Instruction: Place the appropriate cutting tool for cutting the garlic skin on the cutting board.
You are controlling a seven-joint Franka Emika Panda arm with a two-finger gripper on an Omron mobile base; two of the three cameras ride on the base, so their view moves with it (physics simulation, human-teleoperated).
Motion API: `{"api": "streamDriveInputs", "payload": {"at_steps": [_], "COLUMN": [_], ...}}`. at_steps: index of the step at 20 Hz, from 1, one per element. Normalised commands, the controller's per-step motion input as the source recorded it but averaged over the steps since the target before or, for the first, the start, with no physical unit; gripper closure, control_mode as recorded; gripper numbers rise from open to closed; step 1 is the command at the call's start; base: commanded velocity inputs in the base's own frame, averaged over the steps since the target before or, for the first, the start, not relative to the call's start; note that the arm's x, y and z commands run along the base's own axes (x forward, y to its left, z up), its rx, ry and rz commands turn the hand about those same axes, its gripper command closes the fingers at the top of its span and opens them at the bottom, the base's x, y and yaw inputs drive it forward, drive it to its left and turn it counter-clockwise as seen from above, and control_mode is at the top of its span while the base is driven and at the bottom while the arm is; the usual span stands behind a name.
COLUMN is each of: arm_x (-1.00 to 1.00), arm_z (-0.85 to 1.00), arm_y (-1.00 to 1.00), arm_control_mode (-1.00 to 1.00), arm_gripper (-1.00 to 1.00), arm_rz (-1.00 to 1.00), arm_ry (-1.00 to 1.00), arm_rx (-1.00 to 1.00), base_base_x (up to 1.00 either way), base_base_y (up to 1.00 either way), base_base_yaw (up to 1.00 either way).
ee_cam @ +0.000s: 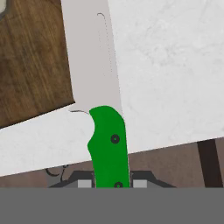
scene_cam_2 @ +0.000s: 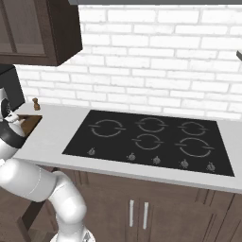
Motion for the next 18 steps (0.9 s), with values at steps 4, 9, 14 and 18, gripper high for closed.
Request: {"api": "streamDriveInputs", "payload": {"at_steps": [4, 9, 14, 18], "arm_x": [0.42, 0.26, 0.38, 0.22], "arm_z": [-0.29, -0.41, -0.15, -0.29], "arm_y": [0.27, 0.26, 0.05, 0.15], "arm_control_mode": [-1.00, -1.00, -1.00, -1.00], "arm_gripper": [1.00, 1.00, 1.00, 1.00], "arm_rz": [0.00, 0.00, 0.00, 0.00], "arm_ry": [0.00, 0.01, 0.01, 0.06], "arm_rx": [-0.02, 0.00, 0.00, 0.00], "base_base_x": [0.00, 0.00, 0.00, 0.00], "base_base_y": [0.00, 0.00, 0.00, 0.00], "base_base_yaw": [0.00, 0.00, 0.00, 0.00]}}
